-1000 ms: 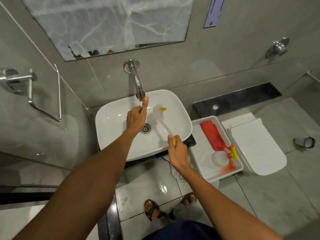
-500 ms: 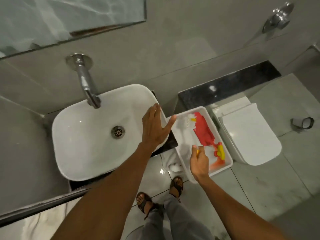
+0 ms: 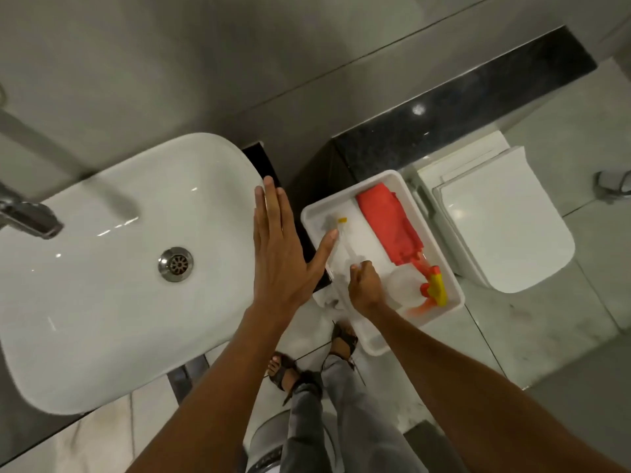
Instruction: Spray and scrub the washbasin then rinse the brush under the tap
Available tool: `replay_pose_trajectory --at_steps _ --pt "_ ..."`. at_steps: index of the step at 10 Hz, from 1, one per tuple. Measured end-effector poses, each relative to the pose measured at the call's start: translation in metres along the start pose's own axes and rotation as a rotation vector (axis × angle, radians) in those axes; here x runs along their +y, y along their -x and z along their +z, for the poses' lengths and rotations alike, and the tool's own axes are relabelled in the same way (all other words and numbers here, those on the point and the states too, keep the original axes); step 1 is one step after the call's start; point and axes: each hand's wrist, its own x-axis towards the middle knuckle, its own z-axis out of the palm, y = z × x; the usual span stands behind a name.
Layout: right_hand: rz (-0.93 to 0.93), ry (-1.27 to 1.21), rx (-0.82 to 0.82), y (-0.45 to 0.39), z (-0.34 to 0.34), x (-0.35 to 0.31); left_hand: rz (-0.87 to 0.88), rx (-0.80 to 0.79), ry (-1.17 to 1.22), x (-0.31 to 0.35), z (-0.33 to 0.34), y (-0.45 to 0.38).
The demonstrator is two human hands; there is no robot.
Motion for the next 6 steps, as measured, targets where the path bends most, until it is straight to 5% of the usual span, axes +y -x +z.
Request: replay_pose_trajectory --at_steps 3,6 --pt "-0.028 0.334 -0.074 -0.018 0.018 0.016 -0.014 -0.034 -0.018 -0.001 0.001 -0.002" --pt "-0.058 0.13 0.029 -0.004 0.002 0.006 -0.008 -0.022 -0.049 0.003 -0.005 -0.001"
